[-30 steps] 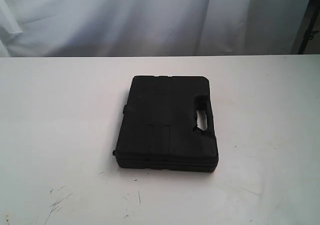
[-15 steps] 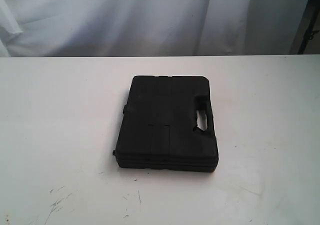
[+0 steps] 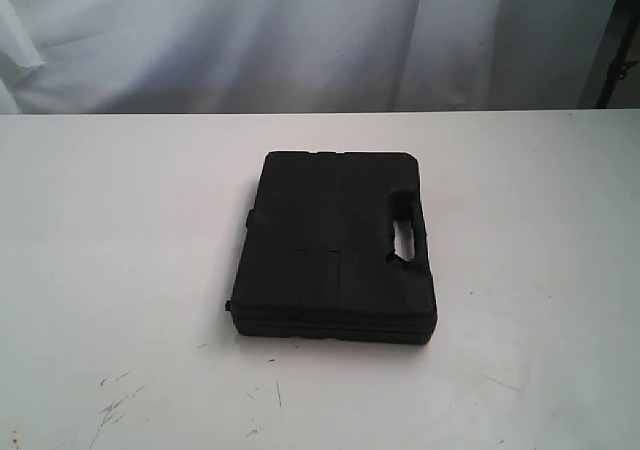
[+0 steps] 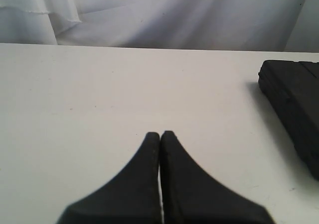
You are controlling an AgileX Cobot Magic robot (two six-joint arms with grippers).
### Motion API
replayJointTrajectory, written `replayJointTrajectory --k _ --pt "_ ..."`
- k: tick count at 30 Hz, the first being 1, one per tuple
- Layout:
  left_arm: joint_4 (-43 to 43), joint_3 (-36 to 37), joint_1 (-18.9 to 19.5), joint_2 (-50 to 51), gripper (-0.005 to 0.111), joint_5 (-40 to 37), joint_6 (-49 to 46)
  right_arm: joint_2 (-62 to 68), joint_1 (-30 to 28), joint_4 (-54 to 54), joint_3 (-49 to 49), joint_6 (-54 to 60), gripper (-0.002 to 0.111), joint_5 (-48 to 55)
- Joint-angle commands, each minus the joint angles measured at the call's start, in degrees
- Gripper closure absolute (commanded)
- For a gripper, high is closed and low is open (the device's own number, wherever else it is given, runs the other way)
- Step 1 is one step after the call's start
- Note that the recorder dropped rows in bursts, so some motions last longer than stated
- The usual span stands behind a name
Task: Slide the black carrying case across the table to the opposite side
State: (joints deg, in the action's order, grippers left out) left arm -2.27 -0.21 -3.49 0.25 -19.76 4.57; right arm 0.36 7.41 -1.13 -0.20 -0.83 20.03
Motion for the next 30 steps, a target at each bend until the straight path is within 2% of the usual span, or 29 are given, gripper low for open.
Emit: replayJointTrajectory --k 1,20,21,26,30 --pt "-0.02 0.21 0.15 -0.25 0.107 0.50 -0.30 -0.36 -0.37 -0.23 0.20 -0.01 0.108 -0.30" --pt "-0.02 0.21 0.15 -0.25 0.107 0.50 -0.30 -0.36 -0.37 0.28 0.20 -0.01 0.108 -0.29" --pt "-0.02 0.21 0.15 -0.25 0.107 0.50 -0.30 -0.36 -0.37 0.17 0.20 -0.01 0.108 -2.26" --pt "-0.02 0.21 0.15 -0.25 0.107 0.50 -0.30 -0.36 -0.37 0.17 0.20 -0.01 0.108 -28.60" --pt "-0.02 0.21 0.15 -0.25 0.107 0.50 -0.30 -0.36 -0.37 0.17 0.20 -0.01 0.108 -38.67"
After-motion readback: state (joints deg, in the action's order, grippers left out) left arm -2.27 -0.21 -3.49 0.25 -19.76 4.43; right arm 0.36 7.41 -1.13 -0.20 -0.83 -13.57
